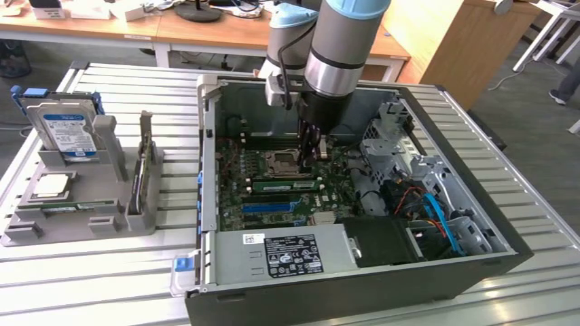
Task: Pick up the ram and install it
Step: 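Press down the ram until it locks into place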
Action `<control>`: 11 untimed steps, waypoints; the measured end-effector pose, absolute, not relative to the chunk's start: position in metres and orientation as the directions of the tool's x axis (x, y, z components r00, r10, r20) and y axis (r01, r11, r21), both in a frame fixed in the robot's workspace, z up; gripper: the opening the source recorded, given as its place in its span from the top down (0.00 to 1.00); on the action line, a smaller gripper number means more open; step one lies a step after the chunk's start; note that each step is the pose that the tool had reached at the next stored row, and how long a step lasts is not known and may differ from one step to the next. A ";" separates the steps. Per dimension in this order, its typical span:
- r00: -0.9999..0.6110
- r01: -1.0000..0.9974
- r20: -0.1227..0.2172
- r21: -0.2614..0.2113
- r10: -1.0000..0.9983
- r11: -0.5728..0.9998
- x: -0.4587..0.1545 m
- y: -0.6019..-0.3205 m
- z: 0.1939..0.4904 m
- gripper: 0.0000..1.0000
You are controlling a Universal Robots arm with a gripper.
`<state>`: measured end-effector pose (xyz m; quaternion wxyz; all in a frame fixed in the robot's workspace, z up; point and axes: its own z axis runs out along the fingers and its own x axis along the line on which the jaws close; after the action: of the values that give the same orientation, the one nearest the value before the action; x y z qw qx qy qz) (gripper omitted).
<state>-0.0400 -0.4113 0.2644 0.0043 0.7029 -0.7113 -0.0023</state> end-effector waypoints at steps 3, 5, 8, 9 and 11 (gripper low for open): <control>-0.012 -1.000 0.004 0.009 -1.000 0.012 -0.040 -0.411 0.264 0.75; -0.012 -1.000 0.004 0.009 -1.000 0.012 -0.040 -0.411 0.264 0.75; -0.012 -1.000 0.004 0.009 -1.000 0.012 -0.040 -0.411 0.264 0.75; -0.012 -1.000 0.004 0.009 -1.000 0.012 -0.040 -0.411 0.264 0.76; -0.012 -1.000 0.004 0.009 -1.000 0.012 -0.040 -0.411 0.264 0.82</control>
<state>-0.0400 -0.4113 0.2644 0.0046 0.7030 -0.7112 -0.0020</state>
